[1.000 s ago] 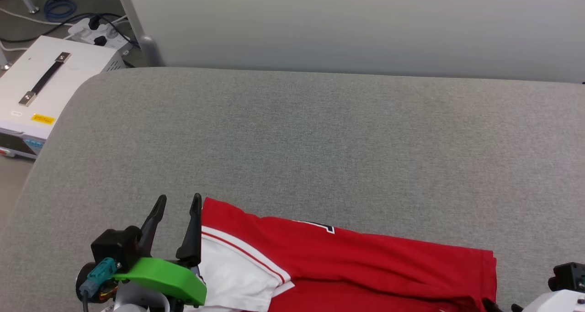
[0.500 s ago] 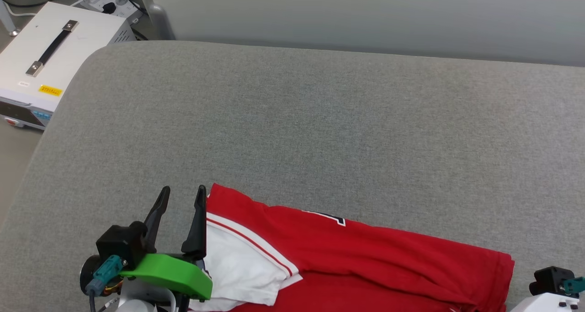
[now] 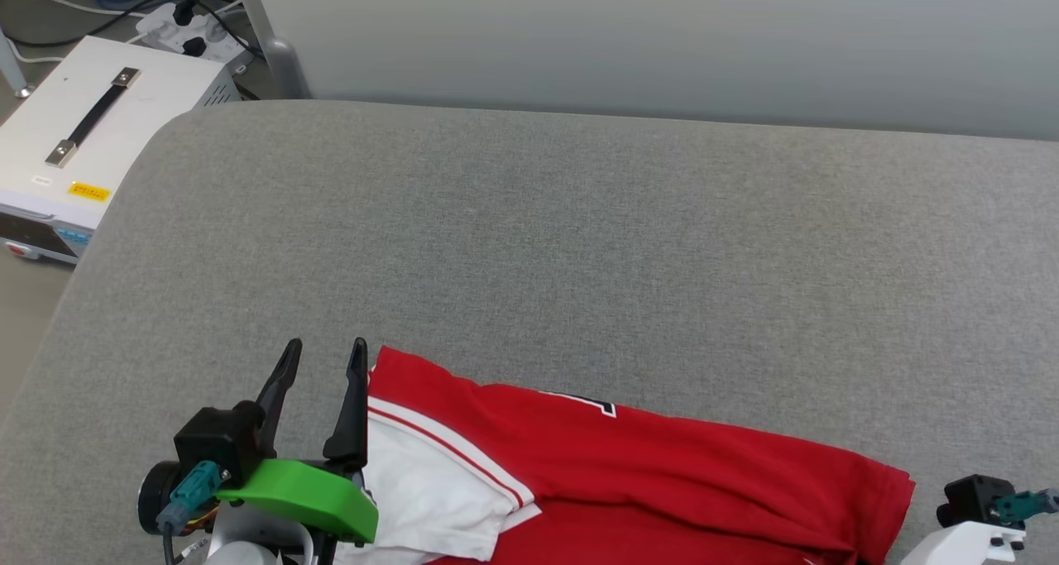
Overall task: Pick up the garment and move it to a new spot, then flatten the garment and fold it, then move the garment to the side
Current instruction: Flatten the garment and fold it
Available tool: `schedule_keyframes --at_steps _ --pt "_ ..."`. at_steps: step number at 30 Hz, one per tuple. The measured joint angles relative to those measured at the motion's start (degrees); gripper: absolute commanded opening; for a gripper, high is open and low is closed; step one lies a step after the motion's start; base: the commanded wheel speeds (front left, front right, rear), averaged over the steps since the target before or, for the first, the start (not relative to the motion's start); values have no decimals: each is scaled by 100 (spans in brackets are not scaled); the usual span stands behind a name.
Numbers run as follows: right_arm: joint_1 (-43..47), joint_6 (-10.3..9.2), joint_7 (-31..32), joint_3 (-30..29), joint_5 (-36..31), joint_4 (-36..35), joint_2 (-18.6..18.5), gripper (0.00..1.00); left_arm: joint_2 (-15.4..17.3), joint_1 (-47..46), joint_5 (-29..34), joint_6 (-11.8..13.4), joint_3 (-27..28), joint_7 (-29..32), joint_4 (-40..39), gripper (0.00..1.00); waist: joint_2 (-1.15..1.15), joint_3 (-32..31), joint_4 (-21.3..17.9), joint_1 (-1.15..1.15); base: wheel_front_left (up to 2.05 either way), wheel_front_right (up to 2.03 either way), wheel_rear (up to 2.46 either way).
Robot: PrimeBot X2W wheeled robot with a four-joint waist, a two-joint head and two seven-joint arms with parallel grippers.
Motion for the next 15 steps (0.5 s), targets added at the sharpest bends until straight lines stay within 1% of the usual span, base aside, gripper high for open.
schedule_keyframes --at_steps 3,8,15 --pt "-64 4 110 -145 -5 -89 -119 0 16 34 -2 0 8 2 -46 100 0 -74 -57 0 0 0 0" --pt "-207 4 302 -547 -55 -127 -355 0 33 89 -2 7 -8 10 -64 100 0 -180 -147 0 0 0 0" --pt "-237 4 646 -1386 -116 -86 -644 0 48 119 -1 9 -45 11 -38 100 0 -313 -246 0 0 0 0"
